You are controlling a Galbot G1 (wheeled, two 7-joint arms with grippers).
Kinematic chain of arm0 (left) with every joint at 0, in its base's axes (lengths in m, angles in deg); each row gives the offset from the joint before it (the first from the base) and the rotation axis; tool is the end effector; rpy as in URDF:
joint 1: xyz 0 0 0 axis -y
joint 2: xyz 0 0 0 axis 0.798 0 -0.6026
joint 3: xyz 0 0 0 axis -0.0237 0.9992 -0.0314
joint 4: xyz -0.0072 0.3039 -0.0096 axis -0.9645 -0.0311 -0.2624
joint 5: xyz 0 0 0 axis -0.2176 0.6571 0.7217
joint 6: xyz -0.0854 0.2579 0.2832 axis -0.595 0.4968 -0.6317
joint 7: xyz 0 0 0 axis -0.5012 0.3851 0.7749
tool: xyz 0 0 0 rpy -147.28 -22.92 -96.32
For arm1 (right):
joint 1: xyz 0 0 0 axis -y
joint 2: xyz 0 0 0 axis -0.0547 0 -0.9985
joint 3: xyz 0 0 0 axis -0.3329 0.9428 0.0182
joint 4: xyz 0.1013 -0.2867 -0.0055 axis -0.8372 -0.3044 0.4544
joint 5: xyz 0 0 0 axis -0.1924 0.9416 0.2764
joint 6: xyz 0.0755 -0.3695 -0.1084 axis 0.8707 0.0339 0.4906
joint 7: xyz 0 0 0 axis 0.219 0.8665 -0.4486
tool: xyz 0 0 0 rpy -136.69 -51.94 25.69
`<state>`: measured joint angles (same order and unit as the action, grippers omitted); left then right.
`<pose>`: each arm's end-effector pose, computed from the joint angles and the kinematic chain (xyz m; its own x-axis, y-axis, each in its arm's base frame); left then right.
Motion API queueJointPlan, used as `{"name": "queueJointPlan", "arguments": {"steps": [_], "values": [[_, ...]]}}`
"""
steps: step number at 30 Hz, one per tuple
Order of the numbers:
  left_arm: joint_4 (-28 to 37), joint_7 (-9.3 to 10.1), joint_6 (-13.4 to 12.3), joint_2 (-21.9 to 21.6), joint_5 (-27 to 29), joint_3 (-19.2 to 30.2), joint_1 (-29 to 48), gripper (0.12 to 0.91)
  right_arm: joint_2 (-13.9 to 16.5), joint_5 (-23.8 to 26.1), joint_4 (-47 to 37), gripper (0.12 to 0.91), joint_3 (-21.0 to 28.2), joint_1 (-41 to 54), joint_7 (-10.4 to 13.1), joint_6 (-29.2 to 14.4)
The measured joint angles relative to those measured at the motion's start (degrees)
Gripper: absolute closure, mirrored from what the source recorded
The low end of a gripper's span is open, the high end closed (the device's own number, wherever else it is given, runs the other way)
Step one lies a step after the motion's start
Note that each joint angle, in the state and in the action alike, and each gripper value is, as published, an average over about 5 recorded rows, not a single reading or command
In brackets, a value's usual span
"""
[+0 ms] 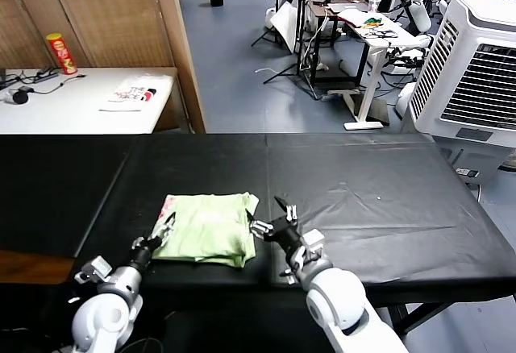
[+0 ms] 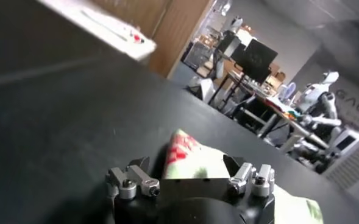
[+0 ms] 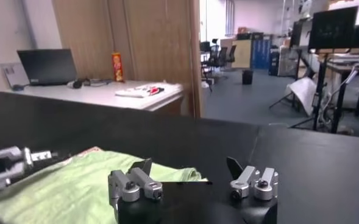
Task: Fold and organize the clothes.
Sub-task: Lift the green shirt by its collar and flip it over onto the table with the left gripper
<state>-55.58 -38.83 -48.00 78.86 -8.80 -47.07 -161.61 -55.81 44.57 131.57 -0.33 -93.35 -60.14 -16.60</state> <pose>0.2961 0.1054 -0.2872 -0.9522 0.0979 0.2894 -0.0985 0.7983 -0.5941 0.3049 0.1033 -0.2079 -0.8644 -0.4612 0.2003 -0.4605 0.8861 0.0528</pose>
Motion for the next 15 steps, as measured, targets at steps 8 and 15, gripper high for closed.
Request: {"name": "queueJointPlan", "arguments": {"steps": [8,15], "values": [[0.7,0.37,0.1,0.7,-3.4,-0.6,0.2,0.597,-0.4,0.2,0.5,0.227,0.0,-0.6,0.0,-0.2],[0.3,0.8,0.3,1.2,0.0,-0.5,0.7,0.871,-0.9,2.0,0.7,0.227,-0.5,-1.9,-0.1,-0.9]]}}
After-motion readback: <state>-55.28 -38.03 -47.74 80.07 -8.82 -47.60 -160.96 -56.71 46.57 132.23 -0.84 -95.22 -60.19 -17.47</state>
